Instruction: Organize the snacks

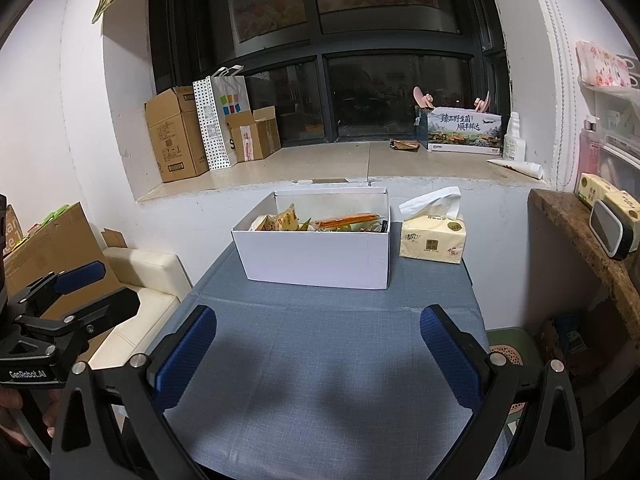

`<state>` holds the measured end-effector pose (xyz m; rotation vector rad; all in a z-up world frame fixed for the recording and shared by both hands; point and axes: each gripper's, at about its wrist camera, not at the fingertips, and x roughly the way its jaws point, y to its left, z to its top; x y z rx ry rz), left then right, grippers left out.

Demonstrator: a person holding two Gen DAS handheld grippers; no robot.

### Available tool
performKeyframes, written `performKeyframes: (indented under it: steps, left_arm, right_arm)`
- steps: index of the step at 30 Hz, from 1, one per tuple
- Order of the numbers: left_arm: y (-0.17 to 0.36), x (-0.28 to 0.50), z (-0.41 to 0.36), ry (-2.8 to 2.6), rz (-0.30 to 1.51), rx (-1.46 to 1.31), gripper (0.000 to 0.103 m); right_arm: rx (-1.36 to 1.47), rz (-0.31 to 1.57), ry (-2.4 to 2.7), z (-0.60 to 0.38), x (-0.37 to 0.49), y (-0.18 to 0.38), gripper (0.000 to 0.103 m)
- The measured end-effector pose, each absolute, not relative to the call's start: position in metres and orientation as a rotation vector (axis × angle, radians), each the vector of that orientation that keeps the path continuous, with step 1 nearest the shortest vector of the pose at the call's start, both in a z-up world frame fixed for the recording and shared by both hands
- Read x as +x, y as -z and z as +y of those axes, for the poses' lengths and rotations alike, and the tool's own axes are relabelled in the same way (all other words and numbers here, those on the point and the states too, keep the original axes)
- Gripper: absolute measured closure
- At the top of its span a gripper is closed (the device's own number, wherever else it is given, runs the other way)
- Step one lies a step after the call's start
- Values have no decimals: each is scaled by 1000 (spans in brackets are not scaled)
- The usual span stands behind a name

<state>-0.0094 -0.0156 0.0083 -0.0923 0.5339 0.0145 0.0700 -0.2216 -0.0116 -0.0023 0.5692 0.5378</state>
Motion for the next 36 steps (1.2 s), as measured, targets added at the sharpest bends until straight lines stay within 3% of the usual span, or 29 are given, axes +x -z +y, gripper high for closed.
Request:
performKeyframes:
  steps: [36]
  left_arm:
    - [-8,-7,-16,-20,539,-80,0]
  right_arm:
    - [-3,572,-539,-221,70,13,0]
